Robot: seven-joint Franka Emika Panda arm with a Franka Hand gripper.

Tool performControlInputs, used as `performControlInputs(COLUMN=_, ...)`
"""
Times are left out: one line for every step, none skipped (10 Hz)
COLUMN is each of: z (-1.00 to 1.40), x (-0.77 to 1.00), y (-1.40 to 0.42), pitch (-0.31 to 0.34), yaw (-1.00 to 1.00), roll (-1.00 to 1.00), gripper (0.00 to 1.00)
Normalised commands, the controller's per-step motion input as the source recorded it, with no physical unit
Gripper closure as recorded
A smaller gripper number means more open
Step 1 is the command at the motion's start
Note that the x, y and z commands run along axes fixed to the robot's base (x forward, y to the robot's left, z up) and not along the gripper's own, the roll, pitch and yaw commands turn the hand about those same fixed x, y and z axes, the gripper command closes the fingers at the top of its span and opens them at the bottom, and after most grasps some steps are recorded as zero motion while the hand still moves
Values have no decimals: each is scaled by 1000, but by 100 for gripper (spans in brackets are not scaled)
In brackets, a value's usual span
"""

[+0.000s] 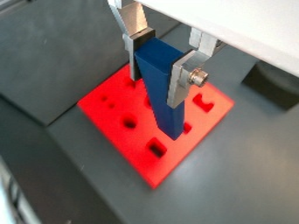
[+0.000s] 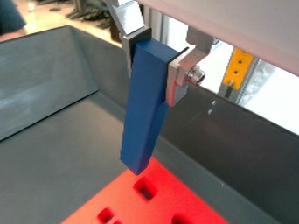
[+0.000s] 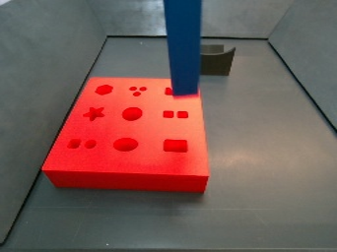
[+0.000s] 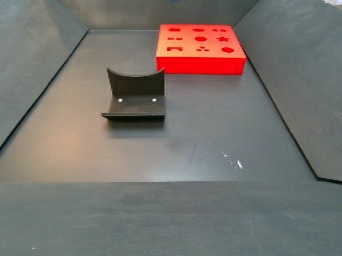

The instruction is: Insert the rectangle object.

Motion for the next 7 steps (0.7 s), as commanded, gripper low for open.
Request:
performControlInputs(z=0, x=191, y=-14, pitch=31, yaw=-114, roll=0, gripper=100)
performControlInputs(z=-46, x=0, y=0, pitch=-31, yaw=0, roll=0, gripper=100)
performControlInputs(z=-734, x=0, y=23, pitch=0, yaw=0, roll=-219, gripper=100)
performControlInputs(z=-829, x=0, y=111, pitch=31, yaw=0, roll=-177, gripper=100)
performControlInputs(z=-877, x=-43, y=160, pitch=64, yaw=-6, roll=-127, gripper=100)
performControlInputs(z=-874, x=-31, y=146, pitch=41, yaw=-46, roll=-146, gripper=100)
performControlInputs(z=-814, x=0, y=80, pitch=13, yaw=-49, roll=-184, gripper=100)
